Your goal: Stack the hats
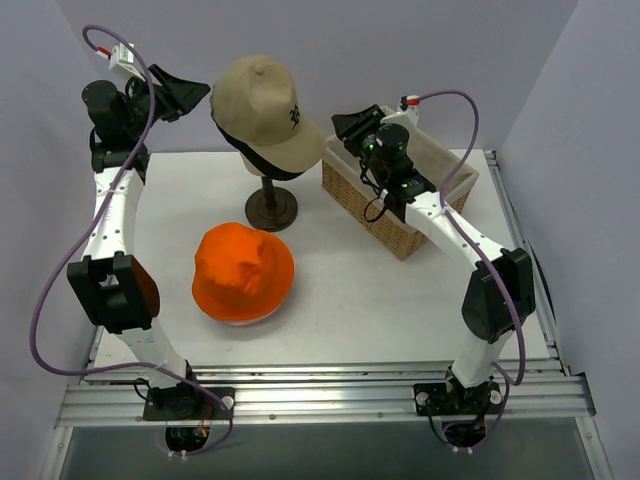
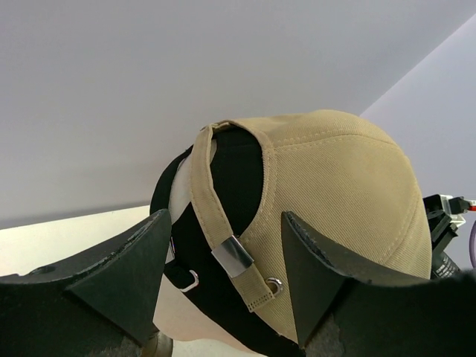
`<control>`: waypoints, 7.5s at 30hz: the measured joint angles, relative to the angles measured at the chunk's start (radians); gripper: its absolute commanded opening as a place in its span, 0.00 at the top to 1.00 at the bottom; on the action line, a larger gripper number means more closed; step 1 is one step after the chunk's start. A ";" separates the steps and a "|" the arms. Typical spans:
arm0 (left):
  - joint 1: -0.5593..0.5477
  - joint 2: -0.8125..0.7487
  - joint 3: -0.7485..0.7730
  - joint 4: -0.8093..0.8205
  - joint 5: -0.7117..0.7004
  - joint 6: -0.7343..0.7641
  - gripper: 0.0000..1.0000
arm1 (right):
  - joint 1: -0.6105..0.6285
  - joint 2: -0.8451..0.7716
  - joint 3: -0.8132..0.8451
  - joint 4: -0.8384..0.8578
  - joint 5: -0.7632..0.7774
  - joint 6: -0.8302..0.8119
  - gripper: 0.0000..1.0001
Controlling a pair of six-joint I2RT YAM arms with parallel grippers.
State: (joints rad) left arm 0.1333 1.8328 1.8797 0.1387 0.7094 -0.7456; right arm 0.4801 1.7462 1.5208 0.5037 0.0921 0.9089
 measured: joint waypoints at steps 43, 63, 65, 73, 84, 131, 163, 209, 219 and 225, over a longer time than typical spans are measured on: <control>-0.010 0.002 -0.016 0.000 0.002 0.002 0.31 | -0.005 0.035 -0.050 0.010 -0.108 0.176 0.63; -0.014 0.001 -0.033 -0.001 0.001 0.003 0.31 | 0.013 0.048 -0.071 0.040 -0.114 0.191 0.75; -0.014 0.001 -0.033 -0.001 0.001 0.004 0.31 | 0.013 0.047 -0.079 0.054 -0.111 0.191 0.81; -0.015 0.001 -0.034 -0.001 0.000 0.009 0.31 | 0.013 0.025 -0.119 0.096 -0.088 0.195 0.84; -0.015 0.001 -0.034 -0.003 -0.006 0.017 0.31 | 0.035 0.003 -0.123 0.098 -0.062 0.187 0.82; -0.019 0.102 0.034 -0.053 -0.110 0.094 0.31 | 0.085 -0.035 -0.179 0.130 -0.010 0.176 1.00; -0.008 0.052 -0.004 -0.153 -0.202 0.102 0.23 | 0.092 -0.038 -0.221 0.183 -0.016 0.168 1.00; -0.163 -0.410 -0.755 0.181 -0.057 0.024 0.53 | 0.090 -0.054 -0.222 0.157 -0.022 0.176 1.00; -0.164 -0.396 -0.786 0.253 -0.037 -0.008 0.54 | 0.090 -0.066 -0.233 0.158 -0.029 0.177 1.00; -0.164 -0.385 -0.792 0.303 -0.021 -0.027 0.57 | 0.090 -0.071 -0.235 0.158 -0.030 0.176 0.99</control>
State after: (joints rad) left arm -0.0303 1.4479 1.0878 0.4419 0.6884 -0.7727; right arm 0.5705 1.6752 1.2861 0.6617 0.0624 1.0851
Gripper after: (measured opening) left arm 0.443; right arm 0.082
